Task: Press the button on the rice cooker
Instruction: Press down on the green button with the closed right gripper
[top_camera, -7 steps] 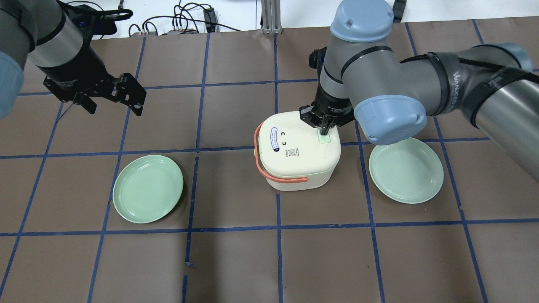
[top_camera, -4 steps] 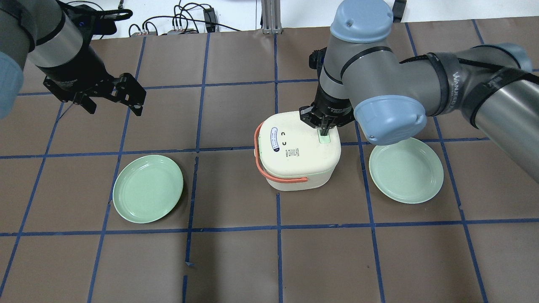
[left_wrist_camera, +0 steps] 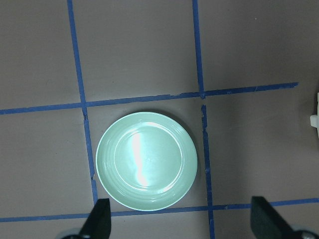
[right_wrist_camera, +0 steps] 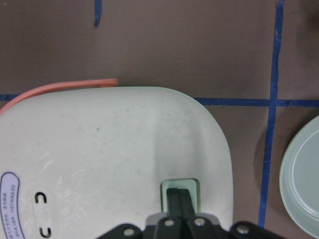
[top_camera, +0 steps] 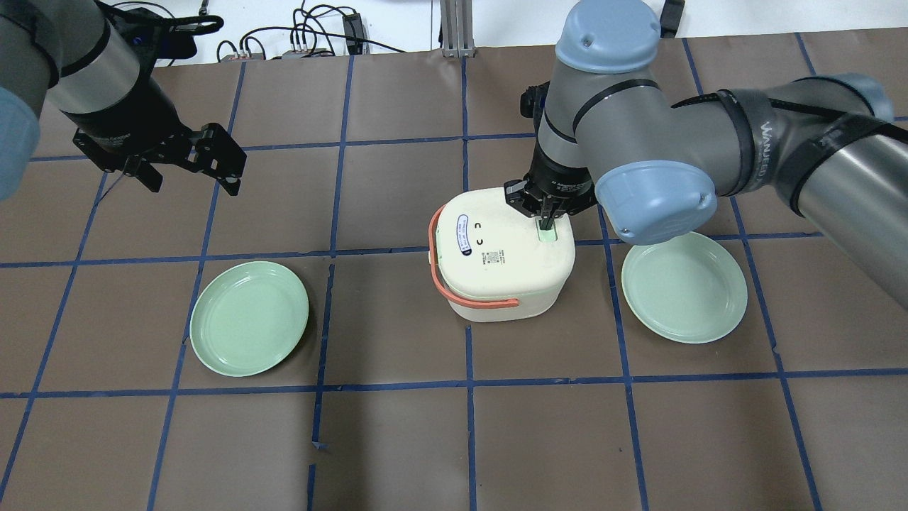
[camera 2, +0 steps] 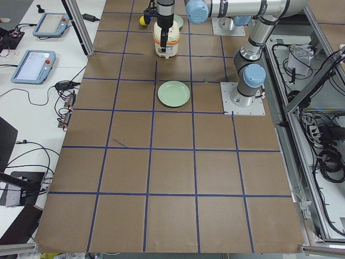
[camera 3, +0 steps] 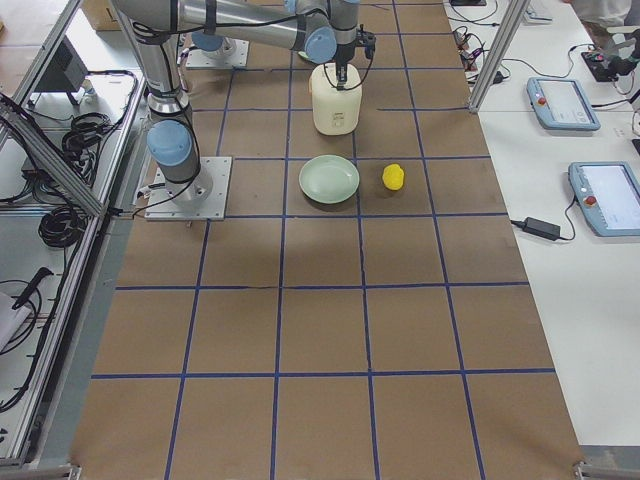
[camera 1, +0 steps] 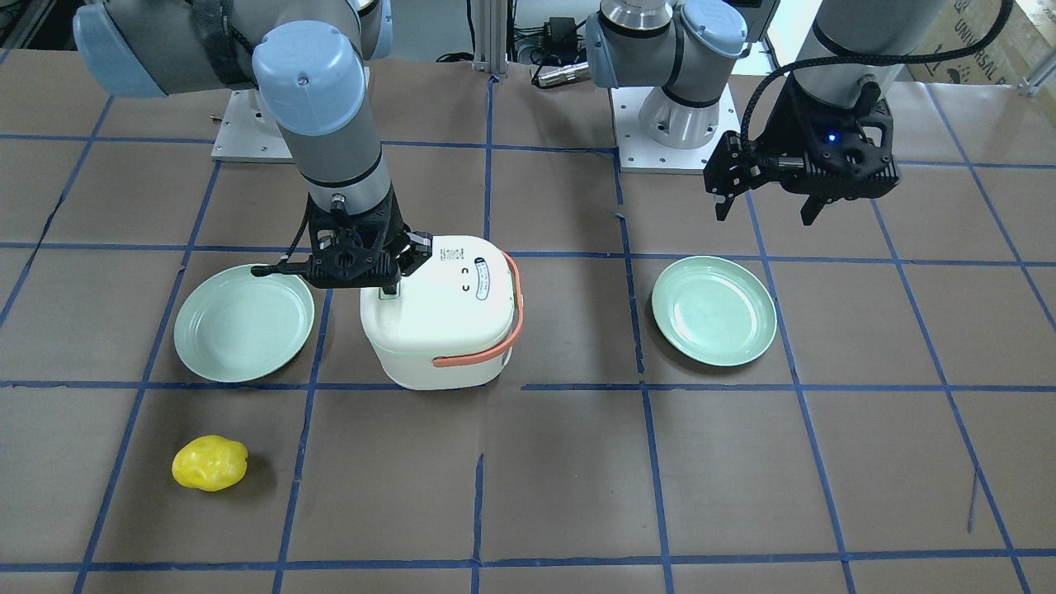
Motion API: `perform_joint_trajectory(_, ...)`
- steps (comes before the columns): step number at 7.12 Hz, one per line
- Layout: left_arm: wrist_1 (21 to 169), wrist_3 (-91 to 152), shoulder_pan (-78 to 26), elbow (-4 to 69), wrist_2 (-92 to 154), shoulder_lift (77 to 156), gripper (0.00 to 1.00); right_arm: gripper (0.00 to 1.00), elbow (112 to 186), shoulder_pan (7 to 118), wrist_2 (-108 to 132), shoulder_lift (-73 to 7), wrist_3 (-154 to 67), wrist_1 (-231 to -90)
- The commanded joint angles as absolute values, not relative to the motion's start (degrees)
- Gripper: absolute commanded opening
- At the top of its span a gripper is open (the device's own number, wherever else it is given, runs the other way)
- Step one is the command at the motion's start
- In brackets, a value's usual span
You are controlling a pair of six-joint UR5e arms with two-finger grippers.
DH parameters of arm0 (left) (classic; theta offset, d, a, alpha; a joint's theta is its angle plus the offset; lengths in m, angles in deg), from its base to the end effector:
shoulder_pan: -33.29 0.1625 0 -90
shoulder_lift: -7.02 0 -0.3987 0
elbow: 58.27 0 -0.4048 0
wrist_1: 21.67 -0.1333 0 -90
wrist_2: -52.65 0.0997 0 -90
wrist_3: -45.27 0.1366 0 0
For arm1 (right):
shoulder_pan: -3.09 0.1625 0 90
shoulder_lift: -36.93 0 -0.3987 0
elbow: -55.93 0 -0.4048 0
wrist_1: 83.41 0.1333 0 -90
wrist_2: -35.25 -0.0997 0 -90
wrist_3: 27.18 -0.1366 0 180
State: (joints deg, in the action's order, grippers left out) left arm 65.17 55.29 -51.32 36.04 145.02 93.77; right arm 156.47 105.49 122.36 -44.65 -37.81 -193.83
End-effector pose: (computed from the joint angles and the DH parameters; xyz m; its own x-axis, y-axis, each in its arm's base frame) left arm -0.0814 -0.4966 0.4203 -0.9957 0.0792 -0.0471 0.0806 0.9963 -0.0289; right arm 0.2538 -0.5016 0.2915 -0.9980 -0.0319 -0.0542 -0.0311 0.9994 -0.0157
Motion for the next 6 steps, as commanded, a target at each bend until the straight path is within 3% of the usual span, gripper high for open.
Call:
perform_joint_trajectory(1,65.17,55.29,-51.35,36.04,145.02,93.77,1.00,0.06,156.47,105.49,122.27,-44.63,-37.81,-193.80)
perform_joint_trajectory(6,65.17,55.29,-51.26,36.04,145.02,93.77,1.00,0.08,155.51,105.49,122.18,-45.07,-37.72,-193.53)
